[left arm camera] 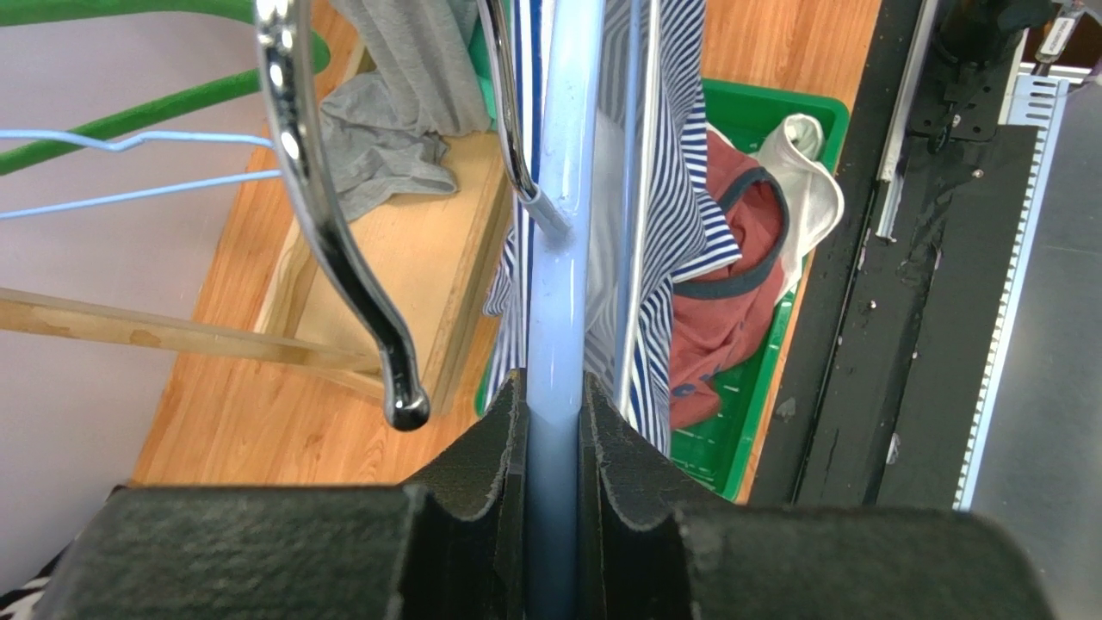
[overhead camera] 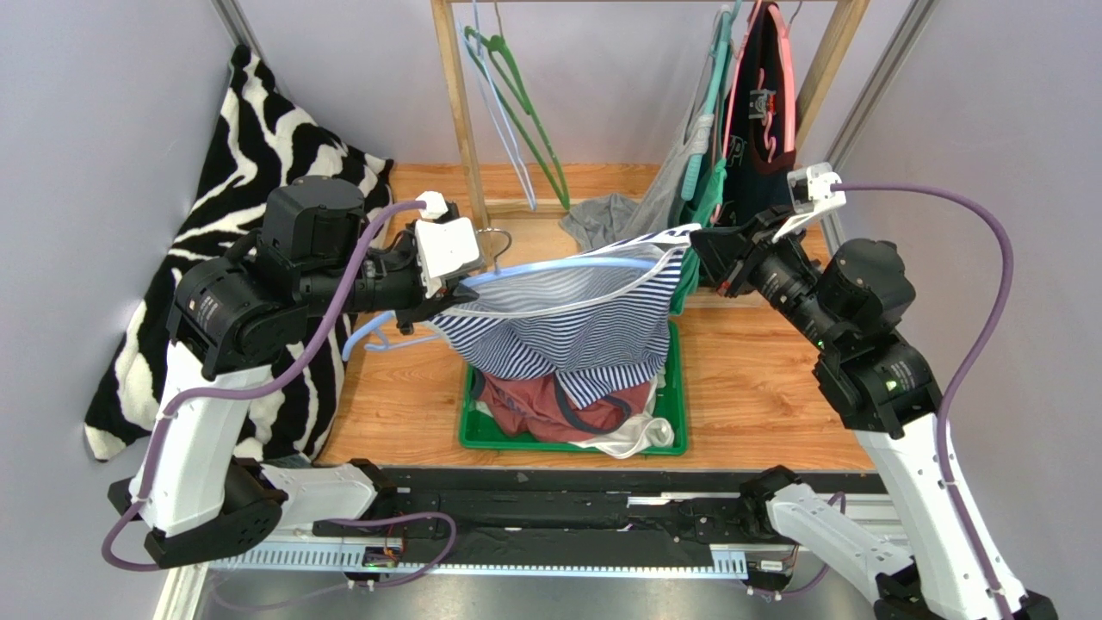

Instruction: Remove the tank top from the hanger

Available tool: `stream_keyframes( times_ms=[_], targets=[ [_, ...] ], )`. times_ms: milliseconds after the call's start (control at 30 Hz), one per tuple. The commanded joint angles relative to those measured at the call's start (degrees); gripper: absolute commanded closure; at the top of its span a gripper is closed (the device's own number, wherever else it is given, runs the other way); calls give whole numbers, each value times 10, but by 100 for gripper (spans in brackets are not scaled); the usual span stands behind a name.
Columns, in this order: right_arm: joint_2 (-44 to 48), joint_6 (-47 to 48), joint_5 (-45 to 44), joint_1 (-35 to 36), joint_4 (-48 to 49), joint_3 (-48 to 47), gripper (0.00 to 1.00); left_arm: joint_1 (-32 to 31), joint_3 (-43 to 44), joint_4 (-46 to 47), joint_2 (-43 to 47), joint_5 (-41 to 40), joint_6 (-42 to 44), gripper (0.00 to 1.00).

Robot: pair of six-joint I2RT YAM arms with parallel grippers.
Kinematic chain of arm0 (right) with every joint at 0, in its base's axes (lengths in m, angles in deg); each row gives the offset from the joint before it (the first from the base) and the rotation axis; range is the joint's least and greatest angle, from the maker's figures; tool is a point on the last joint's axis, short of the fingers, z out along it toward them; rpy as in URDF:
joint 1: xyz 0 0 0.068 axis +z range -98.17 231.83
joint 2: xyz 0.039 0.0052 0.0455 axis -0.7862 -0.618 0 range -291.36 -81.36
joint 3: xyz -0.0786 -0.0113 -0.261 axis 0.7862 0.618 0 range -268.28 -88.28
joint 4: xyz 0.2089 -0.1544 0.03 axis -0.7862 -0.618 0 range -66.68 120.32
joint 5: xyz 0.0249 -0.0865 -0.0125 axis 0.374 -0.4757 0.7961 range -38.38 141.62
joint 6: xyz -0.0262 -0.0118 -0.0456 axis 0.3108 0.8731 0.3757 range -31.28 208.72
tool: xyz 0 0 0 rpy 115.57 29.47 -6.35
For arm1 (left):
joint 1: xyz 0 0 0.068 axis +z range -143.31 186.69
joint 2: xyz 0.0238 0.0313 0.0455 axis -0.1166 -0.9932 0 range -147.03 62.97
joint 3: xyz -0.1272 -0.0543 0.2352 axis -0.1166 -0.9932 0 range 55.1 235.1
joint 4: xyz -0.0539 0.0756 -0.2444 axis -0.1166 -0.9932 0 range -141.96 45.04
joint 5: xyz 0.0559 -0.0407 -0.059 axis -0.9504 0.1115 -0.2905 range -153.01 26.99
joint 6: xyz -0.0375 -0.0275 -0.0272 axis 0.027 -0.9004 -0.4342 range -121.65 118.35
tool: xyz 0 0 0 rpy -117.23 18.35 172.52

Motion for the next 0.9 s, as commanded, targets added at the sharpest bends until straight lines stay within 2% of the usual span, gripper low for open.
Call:
stream_keyframes(
  times_ms=[0,133,500,700,867],
  targets=[
    [-6,-32,-17,-91,-27,36,100,-2,0,8,20,11,3,100],
    [1,-35,-2,-130,-34,73,100,-2,-1,8,23,12,3,100],
    [39,-14,-3,-131,-78,138,100,-2,27,18,8,-4,-5,100],
    [82,4,-70,-131,-115,150,100,-2,31,32,1,-47,-11,100],
    [79,-4,-71,-131,-122,154,100,-2,30,39,6,-62,-13,100]
  ],
)
